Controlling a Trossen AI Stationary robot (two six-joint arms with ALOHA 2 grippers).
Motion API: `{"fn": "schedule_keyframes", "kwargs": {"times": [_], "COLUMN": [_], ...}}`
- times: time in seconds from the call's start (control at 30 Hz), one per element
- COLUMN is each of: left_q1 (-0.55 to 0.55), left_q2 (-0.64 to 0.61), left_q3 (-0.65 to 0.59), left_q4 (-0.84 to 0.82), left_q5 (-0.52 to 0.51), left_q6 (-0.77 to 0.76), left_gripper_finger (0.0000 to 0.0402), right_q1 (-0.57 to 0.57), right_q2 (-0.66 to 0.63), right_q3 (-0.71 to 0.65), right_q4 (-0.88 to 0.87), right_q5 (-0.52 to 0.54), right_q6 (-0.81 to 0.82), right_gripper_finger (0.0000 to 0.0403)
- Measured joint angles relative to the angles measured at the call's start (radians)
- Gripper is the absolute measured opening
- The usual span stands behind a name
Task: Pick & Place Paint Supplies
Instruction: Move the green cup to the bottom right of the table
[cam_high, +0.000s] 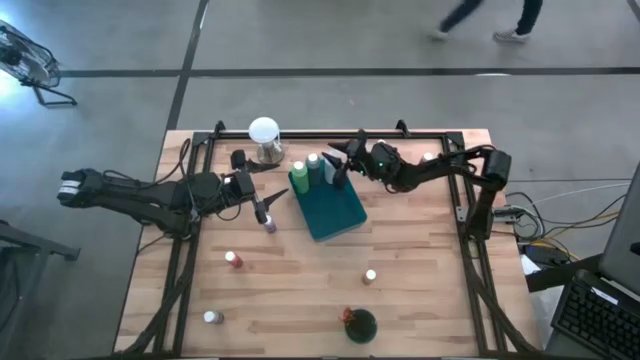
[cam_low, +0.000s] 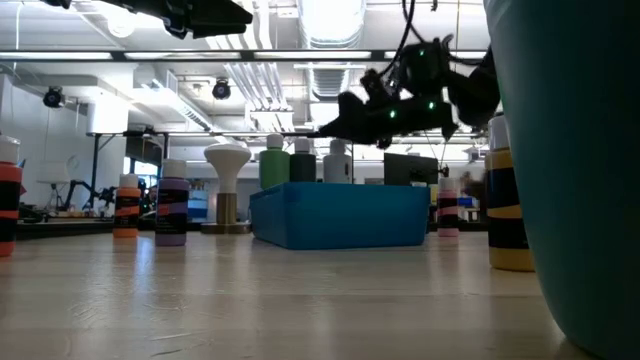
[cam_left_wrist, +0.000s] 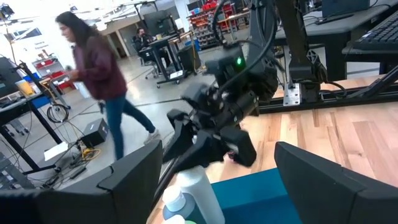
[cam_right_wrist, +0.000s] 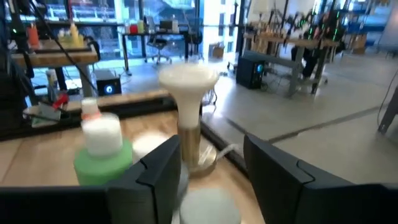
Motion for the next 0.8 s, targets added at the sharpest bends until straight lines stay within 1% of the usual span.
{"fn": "schedule_keyframes", "kwargs": {"times": [0.07, 0.17, 0.33, 0.47, 0.63, 0.8], "left_q1": [0.0, 0.0, 0.0, 0.0, 0.0, -0.001], "left_q2": [0.0, 0.0, 0.0, 0.002, 0.002, 0.002], "left_q3": [0.0, 0.0, 0.0, 0.0, 0.0, 0.0], "left_q4": [0.0, 0.0, -0.009, -0.041, -0.09, -0.124], "left_q5": [-0.006, -0.029, -0.037, -0.035, -0.034, -0.033], "left_q6": [0.0, 0.003, 0.004, 0.002, -0.059, -0.115], "left_gripper_finger": [0.0314, 0.0314, 0.0314, 0.0314, 0.0314, 0.0314], "right_q1": [0.001, 0.002, 0.016, 0.048, 0.096, 0.15], "right_q2": [-0.039, -0.122, -0.3, -0.432, -0.584, -0.697], "right_q3": [0.0, -0.001, -0.002, -0.002, -0.002, 0.025], "right_q4": [-0.019, -0.119, -0.357, -0.523, -0.652, -0.792], "right_q5": [0.0, 0.0, 0.0, 0.0, 0.0, 0.001], "right_q6": [-0.03, -0.075, -0.091, -0.125, -0.174, -0.184], "right_gripper_finger": [0.0162, 0.0153, 0.0137, 0.0122, 0.0102, 0.0085]}}
